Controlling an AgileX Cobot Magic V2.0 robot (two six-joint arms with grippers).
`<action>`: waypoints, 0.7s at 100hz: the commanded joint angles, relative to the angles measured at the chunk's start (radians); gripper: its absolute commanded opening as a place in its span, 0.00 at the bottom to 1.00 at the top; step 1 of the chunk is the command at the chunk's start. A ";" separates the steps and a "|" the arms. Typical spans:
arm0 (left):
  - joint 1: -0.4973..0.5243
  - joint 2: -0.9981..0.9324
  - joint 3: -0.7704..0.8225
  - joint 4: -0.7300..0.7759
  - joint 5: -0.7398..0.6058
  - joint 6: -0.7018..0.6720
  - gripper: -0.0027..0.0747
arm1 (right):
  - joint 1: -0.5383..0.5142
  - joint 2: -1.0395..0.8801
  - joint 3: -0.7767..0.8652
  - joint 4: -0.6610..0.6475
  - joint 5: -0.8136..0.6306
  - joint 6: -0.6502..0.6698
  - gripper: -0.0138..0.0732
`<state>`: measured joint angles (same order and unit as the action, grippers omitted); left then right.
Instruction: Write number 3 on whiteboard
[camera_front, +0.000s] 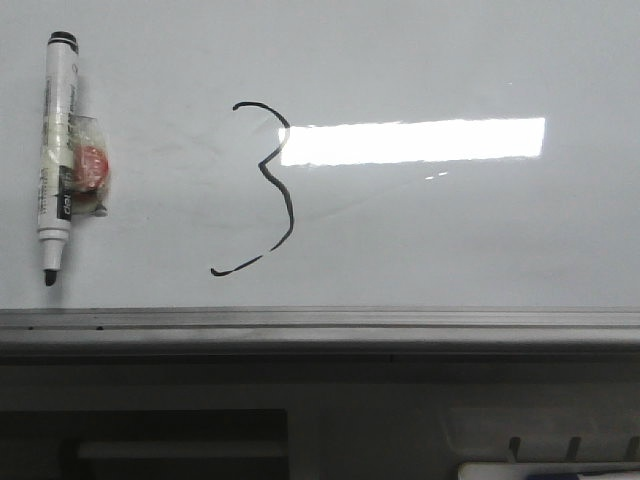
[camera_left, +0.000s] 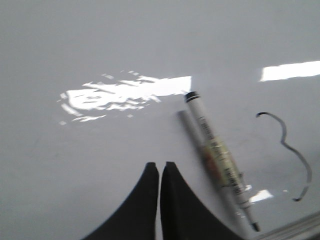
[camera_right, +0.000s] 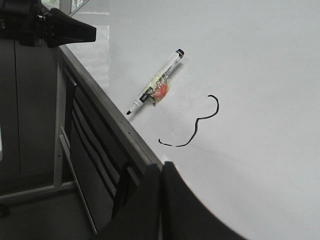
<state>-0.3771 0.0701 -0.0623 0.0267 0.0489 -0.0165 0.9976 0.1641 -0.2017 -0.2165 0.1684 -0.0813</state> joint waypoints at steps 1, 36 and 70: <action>0.094 0.007 -0.001 -0.007 -0.078 -0.013 0.01 | -0.006 0.007 -0.026 -0.001 -0.071 0.002 0.09; 0.312 -0.081 0.073 -0.108 -0.009 -0.013 0.01 | -0.006 0.007 -0.026 -0.001 -0.071 0.002 0.09; 0.360 -0.101 0.075 -0.106 0.248 -0.013 0.01 | -0.006 0.007 -0.026 -0.001 -0.071 0.002 0.09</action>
<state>-0.0370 -0.0043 0.0014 -0.0700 0.3032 -0.0213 0.9976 0.1641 -0.2017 -0.2165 0.1684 -0.0813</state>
